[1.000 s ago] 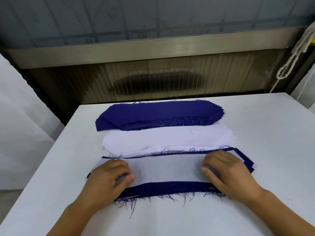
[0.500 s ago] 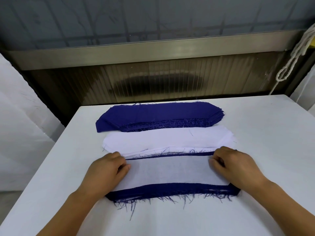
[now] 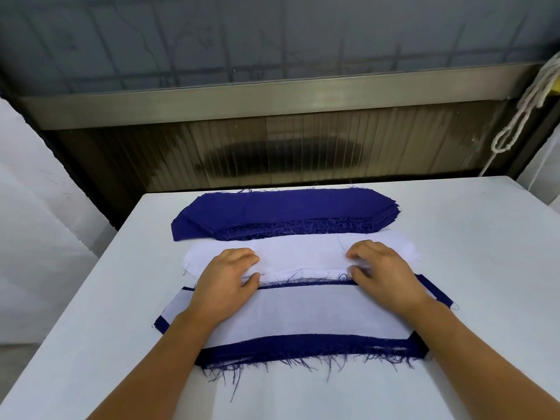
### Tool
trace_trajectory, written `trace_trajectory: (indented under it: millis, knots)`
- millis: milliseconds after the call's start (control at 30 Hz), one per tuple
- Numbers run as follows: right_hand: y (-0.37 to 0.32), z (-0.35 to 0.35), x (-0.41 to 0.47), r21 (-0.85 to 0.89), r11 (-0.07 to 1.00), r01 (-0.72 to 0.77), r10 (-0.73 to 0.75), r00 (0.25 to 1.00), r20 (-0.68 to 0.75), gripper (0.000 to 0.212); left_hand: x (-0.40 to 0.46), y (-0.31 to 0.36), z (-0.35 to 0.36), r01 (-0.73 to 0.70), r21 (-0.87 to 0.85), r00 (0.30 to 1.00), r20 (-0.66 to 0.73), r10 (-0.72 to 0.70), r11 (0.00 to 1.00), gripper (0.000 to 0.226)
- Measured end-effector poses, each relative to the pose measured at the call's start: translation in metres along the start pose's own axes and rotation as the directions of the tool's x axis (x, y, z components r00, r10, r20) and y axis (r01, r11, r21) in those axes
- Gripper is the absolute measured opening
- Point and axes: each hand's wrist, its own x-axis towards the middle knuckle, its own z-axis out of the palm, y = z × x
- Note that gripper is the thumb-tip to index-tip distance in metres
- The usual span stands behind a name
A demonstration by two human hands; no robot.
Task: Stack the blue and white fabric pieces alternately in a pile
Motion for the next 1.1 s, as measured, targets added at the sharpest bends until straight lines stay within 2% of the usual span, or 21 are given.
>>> trace_trajectory:
  millis: [167, 333, 467, 533, 667, 800, 1000, 1100]
  knots:
    - [-0.001, 0.003, -0.003, -0.049, 0.993, 0.109, -0.114, 0.987, -0.115, 0.012, -0.001, 0.003, -0.001, -0.053, 0.012, 0.996, -0.077, 0.054, 0.999, 0.018]
    - [0.000, 0.003, -0.005, -0.091, 0.990, 0.110, -0.124, 0.979, -0.161, 0.011, -0.004, 0.008, -0.003, -0.098, 0.046, 0.987, -0.124, 0.103, 0.994, 0.018]
    - [-0.001, 0.004, -0.005, -0.104, 0.987, 0.121, -0.141, 0.966, -0.216, 0.011, -0.005, 0.011, -0.004, -0.036, 0.043, 0.992, -0.122, 0.041, 0.998, 0.023]
    - [0.000, 0.004, -0.006, -0.091, 0.990, 0.107, -0.125, 0.968, -0.219, 0.013, -0.006, 0.011, -0.004, 0.004, 0.035, 0.995, -0.101, 0.000, 0.999, 0.030]
    - [0.002, 0.005, -0.005, -0.026, 0.998, 0.065, -0.069, 0.979, -0.192, 0.010, -0.006, 0.011, -0.005, -0.060, 0.018, 0.991, -0.118, 0.062, 0.998, 0.011]
    - [0.004, 0.006, -0.004, 0.052, 0.999, 0.014, -0.006, 0.987, -0.160, 0.011, -0.005, 0.014, -0.005, -0.061, 0.042, 0.989, -0.131, 0.066, 0.997, 0.028]
    - [0.004, 0.006, -0.005, 0.038, 0.999, -0.016, 0.022, 0.984, -0.175, 0.015, -0.005, 0.012, -0.003, -0.052, 0.023, 0.988, -0.142, 0.054, 0.998, 0.010]
    - [0.004, 0.005, -0.006, 0.040, 0.999, -0.034, 0.041, 0.978, -0.206, 0.018, -0.005, 0.011, -0.006, -0.056, 0.014, 0.989, -0.137, 0.057, 0.998, 0.019]
